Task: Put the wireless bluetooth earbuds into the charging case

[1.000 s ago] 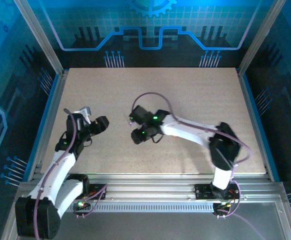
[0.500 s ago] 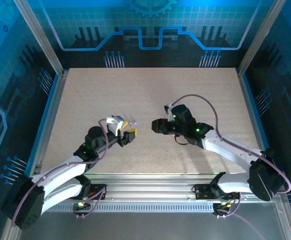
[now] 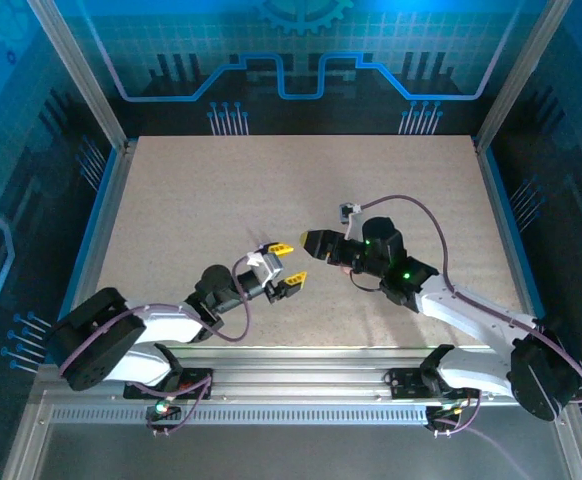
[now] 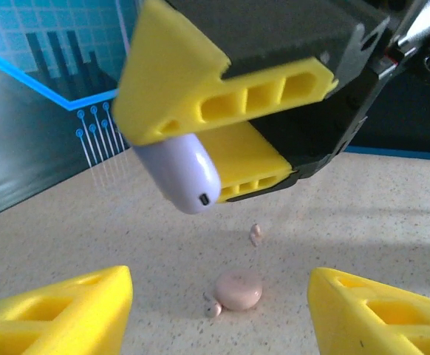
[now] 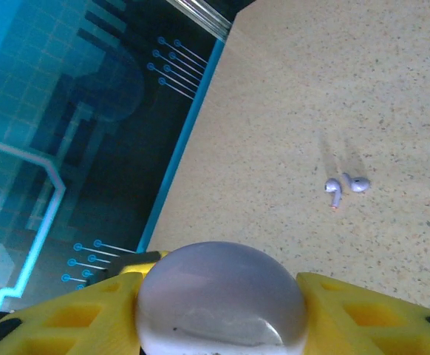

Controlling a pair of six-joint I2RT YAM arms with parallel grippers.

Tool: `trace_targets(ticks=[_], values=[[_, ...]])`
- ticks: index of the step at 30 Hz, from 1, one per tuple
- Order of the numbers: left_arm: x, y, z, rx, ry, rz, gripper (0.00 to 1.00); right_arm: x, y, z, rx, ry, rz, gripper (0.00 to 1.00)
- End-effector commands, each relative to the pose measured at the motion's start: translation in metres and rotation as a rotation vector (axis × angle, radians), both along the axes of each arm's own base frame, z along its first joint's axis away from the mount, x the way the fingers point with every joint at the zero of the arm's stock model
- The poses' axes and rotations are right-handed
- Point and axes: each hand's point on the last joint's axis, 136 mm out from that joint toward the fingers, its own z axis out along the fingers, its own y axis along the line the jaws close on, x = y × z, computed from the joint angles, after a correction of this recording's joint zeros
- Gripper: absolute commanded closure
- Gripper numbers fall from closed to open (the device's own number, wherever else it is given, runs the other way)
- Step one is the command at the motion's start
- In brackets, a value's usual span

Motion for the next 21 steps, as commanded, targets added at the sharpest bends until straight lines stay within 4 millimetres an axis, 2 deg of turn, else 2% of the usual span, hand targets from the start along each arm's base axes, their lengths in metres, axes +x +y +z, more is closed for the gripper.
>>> trace_targets(ticks=[1,5,12,21], values=[[0.000,-0.005,0.036,-0.097,-0.117,0.018,0.35,-0.005,0.004,0.017,0.057,-0.046,0.014,0.47],[0.004,-0.008,0.042,-0.123,-0.108,0.062,0.36,-0.010,0.005,0.016,0.057,-0.047,0.019,0.47],[0.011,-0.001,0.057,-0.203,-0.069,0.118,0.36,-0.015,0.006,0.014,0.065,-0.054,0.017,0.46],[0.012,-0.002,0.060,-0.222,-0.054,0.120,0.42,-0.019,0.009,0.017,0.075,-0.062,0.027,0.46]])
